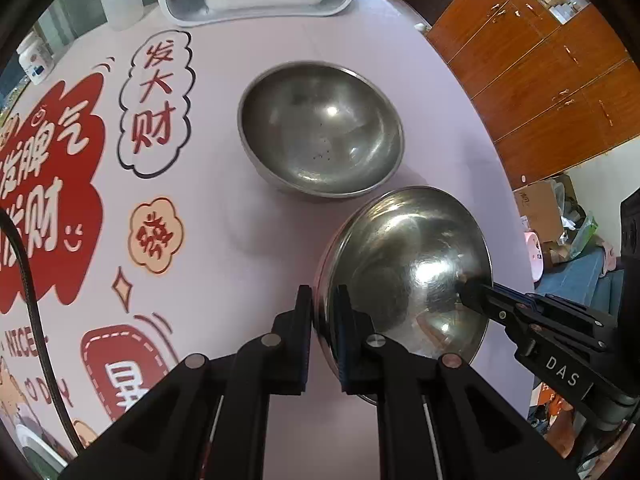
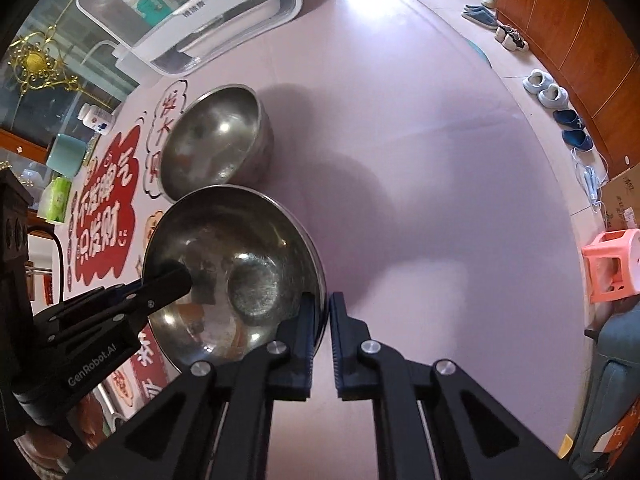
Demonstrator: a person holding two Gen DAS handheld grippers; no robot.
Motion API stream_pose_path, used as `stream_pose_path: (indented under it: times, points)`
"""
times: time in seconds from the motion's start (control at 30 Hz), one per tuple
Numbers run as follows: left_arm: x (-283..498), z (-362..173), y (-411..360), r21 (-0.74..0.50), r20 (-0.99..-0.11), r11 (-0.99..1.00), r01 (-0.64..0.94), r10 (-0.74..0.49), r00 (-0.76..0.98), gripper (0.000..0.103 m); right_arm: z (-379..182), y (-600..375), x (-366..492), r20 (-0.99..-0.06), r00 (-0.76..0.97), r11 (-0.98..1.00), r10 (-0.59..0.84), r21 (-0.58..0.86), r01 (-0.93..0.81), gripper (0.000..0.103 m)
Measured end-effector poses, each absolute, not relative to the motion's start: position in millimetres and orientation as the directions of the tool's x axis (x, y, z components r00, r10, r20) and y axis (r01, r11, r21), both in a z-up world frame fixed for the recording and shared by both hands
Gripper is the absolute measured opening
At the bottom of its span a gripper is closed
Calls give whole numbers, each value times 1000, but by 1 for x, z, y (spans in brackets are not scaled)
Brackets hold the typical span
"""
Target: Organize plates and bowls
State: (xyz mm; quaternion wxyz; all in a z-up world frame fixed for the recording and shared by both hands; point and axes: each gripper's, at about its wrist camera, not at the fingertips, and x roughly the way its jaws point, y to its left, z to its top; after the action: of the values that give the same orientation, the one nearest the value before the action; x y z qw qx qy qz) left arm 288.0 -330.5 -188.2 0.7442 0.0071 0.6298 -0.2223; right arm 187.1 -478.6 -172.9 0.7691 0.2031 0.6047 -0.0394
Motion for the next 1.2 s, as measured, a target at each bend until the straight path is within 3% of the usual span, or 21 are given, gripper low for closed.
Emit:
stream_pose_path:
  times: [0.3, 0.73, 0.97, 1.2]
  points:
    - [256, -123, -302, -225, -926, 898, 379, -318, 202, 8, -116, -441, 161, -918, 351, 927, 184, 281, 248, 7]
    - [171, -40, -170, -210, -873, 902, 376, -346, 343, 9, -42, -331, 104, -873, 450, 957, 188, 265, 115, 8]
    - [124, -35, -109, -214, -863, 910, 355, -346, 367, 9, -32, -272, 69, -866, 458, 966, 202, 254, 53, 9]
    - [80, -73, -73, -220, -892, 916, 336, -329, 312, 9, -54, -233, 36, -885, 420, 972, 201, 235, 31, 9]
